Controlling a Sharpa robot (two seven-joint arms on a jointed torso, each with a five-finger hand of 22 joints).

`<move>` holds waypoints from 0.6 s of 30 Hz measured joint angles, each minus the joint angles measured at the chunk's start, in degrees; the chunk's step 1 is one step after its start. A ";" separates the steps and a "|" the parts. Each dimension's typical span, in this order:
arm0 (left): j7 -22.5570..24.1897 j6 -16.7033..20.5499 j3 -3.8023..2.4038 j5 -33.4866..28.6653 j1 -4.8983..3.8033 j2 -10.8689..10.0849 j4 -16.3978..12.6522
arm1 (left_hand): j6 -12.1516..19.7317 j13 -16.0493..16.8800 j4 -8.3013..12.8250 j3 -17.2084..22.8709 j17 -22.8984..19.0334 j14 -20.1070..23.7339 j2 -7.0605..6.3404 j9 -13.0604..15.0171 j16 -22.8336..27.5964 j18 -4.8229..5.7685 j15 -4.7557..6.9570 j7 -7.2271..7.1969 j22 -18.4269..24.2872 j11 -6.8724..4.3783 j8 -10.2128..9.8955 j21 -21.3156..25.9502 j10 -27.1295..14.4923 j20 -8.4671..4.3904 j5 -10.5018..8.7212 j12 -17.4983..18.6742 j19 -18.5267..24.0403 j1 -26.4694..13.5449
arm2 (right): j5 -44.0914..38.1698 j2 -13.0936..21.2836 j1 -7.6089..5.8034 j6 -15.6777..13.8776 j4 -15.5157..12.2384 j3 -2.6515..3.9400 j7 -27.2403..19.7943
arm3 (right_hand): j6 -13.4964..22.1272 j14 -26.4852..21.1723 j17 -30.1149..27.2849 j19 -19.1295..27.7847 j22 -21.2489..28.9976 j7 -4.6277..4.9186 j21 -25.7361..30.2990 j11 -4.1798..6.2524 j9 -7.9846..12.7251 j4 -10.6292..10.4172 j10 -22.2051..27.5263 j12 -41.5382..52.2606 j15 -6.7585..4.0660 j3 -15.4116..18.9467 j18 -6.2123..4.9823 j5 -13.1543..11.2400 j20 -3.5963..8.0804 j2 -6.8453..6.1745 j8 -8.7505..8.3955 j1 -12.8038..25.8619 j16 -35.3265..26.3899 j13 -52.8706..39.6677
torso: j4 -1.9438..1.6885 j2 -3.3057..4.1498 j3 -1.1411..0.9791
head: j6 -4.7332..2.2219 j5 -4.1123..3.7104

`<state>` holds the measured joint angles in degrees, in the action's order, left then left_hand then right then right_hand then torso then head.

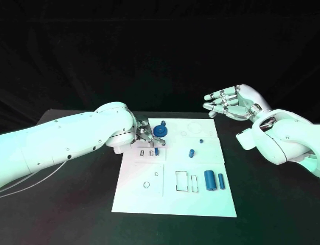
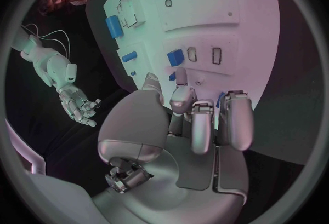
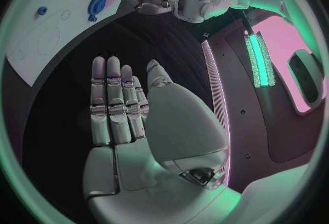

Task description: Assemble the parts on the task board

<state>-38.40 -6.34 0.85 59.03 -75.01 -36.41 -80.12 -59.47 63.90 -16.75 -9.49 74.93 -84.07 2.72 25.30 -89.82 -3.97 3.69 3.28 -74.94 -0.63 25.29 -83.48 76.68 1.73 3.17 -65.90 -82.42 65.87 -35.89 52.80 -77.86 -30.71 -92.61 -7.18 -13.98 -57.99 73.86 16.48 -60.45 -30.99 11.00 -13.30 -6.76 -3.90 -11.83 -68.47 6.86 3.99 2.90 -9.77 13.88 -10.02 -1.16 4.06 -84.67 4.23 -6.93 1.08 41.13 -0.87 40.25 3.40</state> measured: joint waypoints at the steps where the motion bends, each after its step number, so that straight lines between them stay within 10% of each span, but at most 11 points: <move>1: -0.17 -0.24 0.01 0.12 0.00 0.13 0.24 | 0.00 -0.04 0.00 0.00 0.00 0.00 0.20 0.10 0.00 0.00 0.00 0.00 0.00 0.00 0.00 0.00 0.00 0.00 0.00 0.00 0.00 0.20 | 0.04 -0.02 0.00 -0.01 0.03 0.00 0.01 | 0.00 0.01 -0.09 0.00 0.12 0.00 0.01 0.00 0.00 0.00 0.00 0.00 -0.01 0.00 0.00 0.08 0.00 0.00 0.00 0.00 -0.02 0.07 | 0.01 0.00 0.00 | 0.03 0.04; 18: -1.32 -3.50 0.20 1.14 0.01 1.95 2.43 | 0.41 -0.05 0.17 0.17 -0.01 0.00 0.22 1.01 0.00 0.86 0.00 0.00 0.01 0.03 0.43 0.01 -0.03 0.00 0.00 0.01 0.00 1.14 | 0.47 -0.36 0.04 -0.15 0.37 -0.02 0.23 | 0.18 -0.19 -0.61 0.21 0.93 0.17 0.61 -0.20 -0.01 0.15 0.20 -0.42 0.20 0.16 0.01 0.97 -0.20 0.00 0.00 0.00 -0.31 0.39 | -0.03 -0.03 0.00 | 0.53 -0.10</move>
<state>-39.72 -9.84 1.05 60.17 -75.00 -34.46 -77.68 -59.06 63.85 -16.58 -9.32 74.92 -84.07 2.93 26.31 -89.82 -3.12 3.68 3.27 -74.93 -0.60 25.72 -83.46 76.65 1.73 3.16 -65.89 -82.41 67.02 -35.42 52.43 -77.83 -30.86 -92.24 -7.20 -13.75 -57.81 73.67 15.86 -60.25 -30.06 11.18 -12.69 -6.96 -3.90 -11.68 -68.27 6.44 4.19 3.06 -9.76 14.85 -10.22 -1.16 4.06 -84.67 3.93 -6.54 1.05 41.10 -0.87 40.78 3.30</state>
